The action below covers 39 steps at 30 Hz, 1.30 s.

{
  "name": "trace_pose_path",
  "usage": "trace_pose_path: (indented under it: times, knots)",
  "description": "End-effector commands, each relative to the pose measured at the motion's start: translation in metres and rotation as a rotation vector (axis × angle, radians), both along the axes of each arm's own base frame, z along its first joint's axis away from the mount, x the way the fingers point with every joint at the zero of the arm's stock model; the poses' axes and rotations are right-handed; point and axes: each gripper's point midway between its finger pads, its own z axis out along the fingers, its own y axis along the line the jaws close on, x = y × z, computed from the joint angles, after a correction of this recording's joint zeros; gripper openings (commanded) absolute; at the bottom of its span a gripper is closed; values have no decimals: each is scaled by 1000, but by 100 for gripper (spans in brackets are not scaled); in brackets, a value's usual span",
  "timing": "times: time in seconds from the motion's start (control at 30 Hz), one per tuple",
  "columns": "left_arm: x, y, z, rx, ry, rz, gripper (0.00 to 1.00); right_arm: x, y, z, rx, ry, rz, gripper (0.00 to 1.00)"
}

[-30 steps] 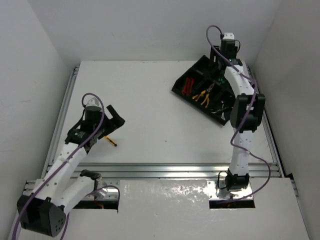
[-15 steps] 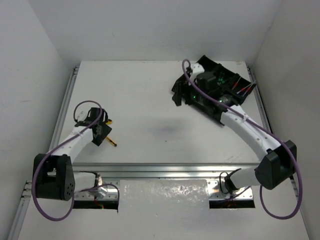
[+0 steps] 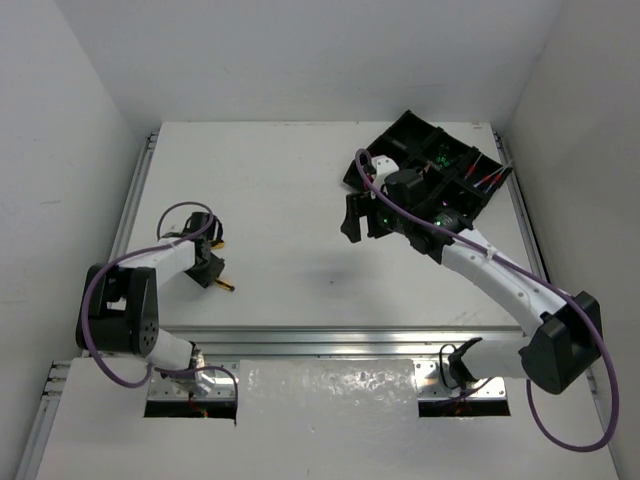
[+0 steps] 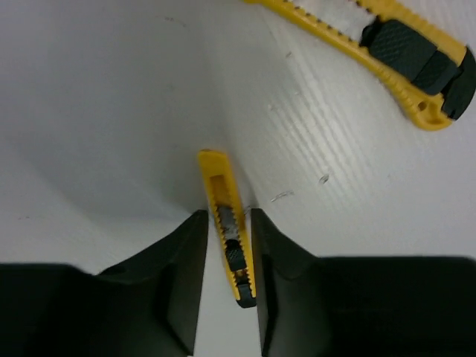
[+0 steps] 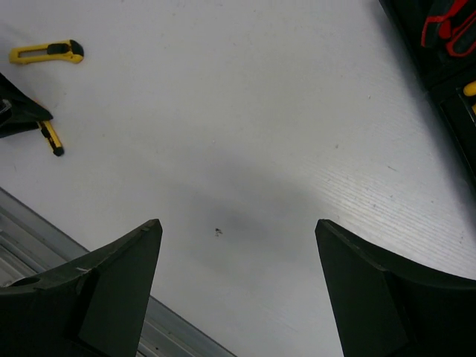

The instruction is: Sort the tools into containers

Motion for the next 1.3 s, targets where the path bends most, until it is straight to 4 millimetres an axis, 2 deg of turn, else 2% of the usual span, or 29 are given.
trace_pose_path:
  times: [0.0, 0.17, 0.23, 0.27, 0.33, 0.37, 0.47, 0.5, 0.53, 0.57, 0.6, 0.73, 0.83, 0.97, 1.0, 1.07, 1.1, 1.13, 1.2, 1.23, 1.27]
  knots:
    - [-15, -7, -25, -44, 99, -14, 23, -3, 7, 13, 25, -54, 24, 84]
    - [-28, -16, -37, -87, 122, -62, 0, -13, 12, 7, 59, -38, 64, 85]
    - [-29, -19, -37, -105, 112, -86, 0, -18, 22, 6, 101, -33, 111, 86]
    - [-26, -25, -34, -132, 75, -124, 0, -30, 31, -1, 142, 7, 173, 90]
    - [-22, -34, -27, -165, 17, -165, 0, -36, 48, -5, 208, 28, 245, 91]
    - [-14, -47, -14, -200, -74, -218, 0, -52, 60, -14, 255, 84, 303, 91]
    - [1, -74, 23, -240, -270, -309, 0, -61, 96, -25, 339, 92, 367, 91]
    - [2, -82, 32, -247, -304, -339, 0, -63, 105, -39, 336, 125, 368, 90]
    - [6, -87, 47, -254, -357, -354, 0, -71, 118, -43, 343, 138, 386, 90]
    - [7, -93, 56, -283, -376, -370, 0, -69, 127, -42, 369, 136, 364, 89]
    - [10, -98, 68, -299, -419, -388, 0, -73, 137, -51, 365, 160, 370, 88]
    - [11, -123, 102, -411, -539, -472, 0, -73, 162, -55, 428, 204, 339, 83]
    - [9, -130, 116, -440, -581, -498, 0, -74, 180, -51, 474, 226, 355, 80]
    - [6, -139, 122, -474, -595, -530, 0, -84, 202, -47, 507, 254, 391, 78]
    - [5, -143, 124, -495, -607, -543, 0, -83, 208, -40, 520, 249, 399, 77]
    - [4, -147, 128, -518, -618, -557, 0, -83, 214, -48, 512, 271, 398, 76]
    - [3, -151, 132, -540, -637, -567, 0, -81, 219, -43, 524, 271, 399, 74]
    - [2, -152, 133, -548, -641, -570, 0, -81, 221, -49, 518, 286, 397, 70]
    - [0, -157, 142, -570, -668, -587, 0, -78, 226, -48, 528, 298, 394, 64]
    - [0, -157, 144, -570, -674, -590, 0, -79, 227, -53, 521, 316, 392, 55]
    - [-1, -157, 147, -570, -686, -593, 0, -79, 229, -53, 526, 320, 396, 51]
